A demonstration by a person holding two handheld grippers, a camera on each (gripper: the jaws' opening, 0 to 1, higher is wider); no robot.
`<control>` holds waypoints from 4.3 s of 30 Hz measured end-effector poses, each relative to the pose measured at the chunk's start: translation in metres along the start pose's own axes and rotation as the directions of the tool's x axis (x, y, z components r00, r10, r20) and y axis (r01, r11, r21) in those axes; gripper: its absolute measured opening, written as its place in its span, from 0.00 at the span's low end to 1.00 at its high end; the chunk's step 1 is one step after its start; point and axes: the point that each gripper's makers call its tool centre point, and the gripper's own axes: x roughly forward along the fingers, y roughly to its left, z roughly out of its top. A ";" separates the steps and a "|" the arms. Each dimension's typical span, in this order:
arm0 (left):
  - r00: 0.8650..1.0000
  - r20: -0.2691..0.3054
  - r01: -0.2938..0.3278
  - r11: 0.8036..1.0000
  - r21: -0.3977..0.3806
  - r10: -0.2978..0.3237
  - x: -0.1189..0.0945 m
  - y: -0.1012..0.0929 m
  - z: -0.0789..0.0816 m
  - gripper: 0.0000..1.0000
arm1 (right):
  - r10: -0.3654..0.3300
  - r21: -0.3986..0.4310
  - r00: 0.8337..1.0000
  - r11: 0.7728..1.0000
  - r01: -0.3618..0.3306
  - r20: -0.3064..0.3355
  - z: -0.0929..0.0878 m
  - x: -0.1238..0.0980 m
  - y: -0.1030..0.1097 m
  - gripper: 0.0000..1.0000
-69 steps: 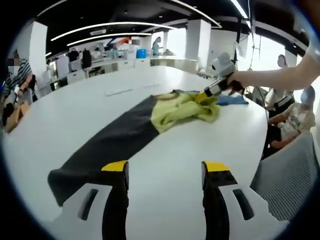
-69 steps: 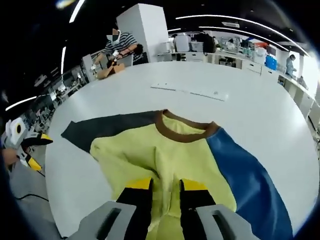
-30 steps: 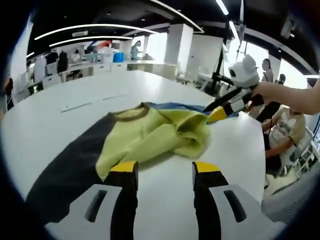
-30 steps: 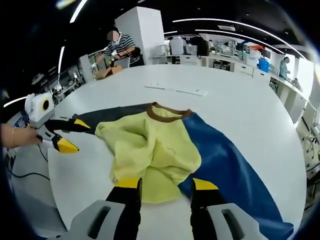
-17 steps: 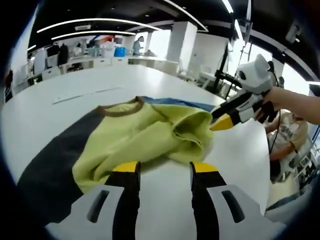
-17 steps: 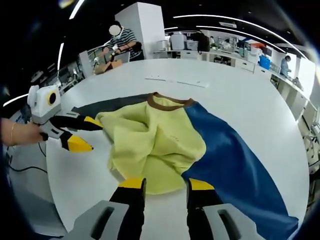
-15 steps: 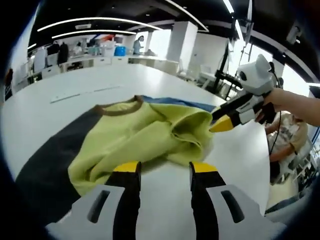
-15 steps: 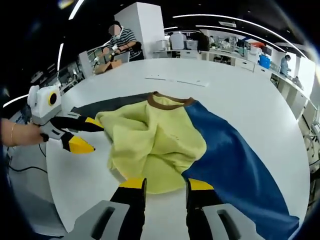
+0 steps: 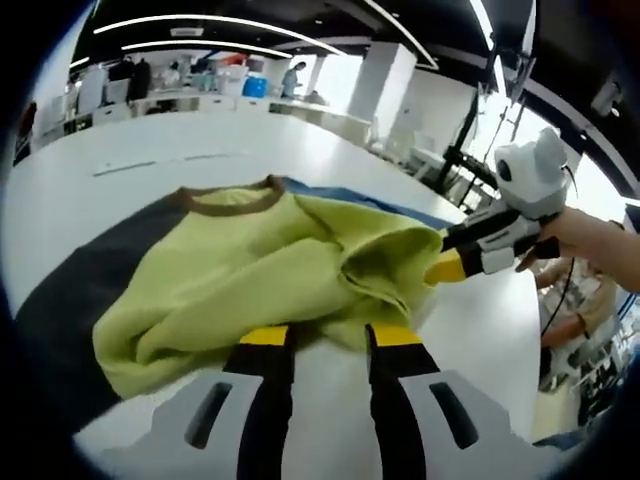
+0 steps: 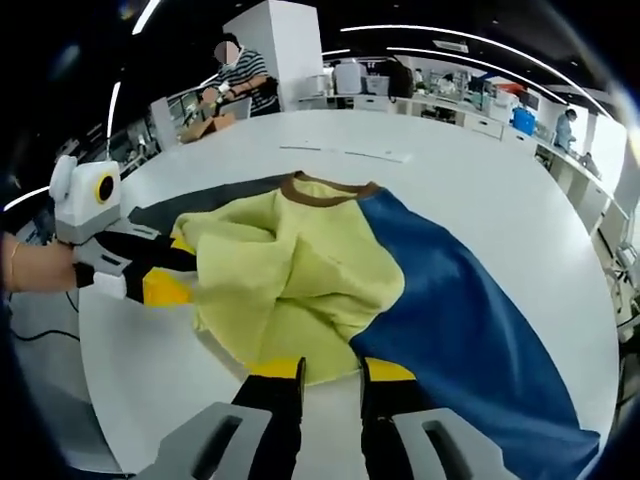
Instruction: Fold the garment on the visible template until the final outline fits inside the template.
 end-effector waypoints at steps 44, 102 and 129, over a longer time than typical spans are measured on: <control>0.998 0.068 -0.008 0.999 -0.046 0.011 -0.059 0.000 0.044 0.00 | 0.012 -0.035 0.999 0.999 -0.010 0.049 0.025 -0.041 0.023 0.00; 0.986 -0.169 0.020 0.993 0.114 -0.001 -0.067 -0.061 -0.057 0.00 | -0.099 0.062 0.993 0.993 0.103 -0.067 -0.083 -0.070 0.063 0.00; 0.992 -0.106 0.100 0.947 0.306 -0.070 -0.095 -0.056 -0.040 0.17 | -0.103 0.075 0.992 0.991 0.108 -0.067 -0.082 -0.069 0.058 0.00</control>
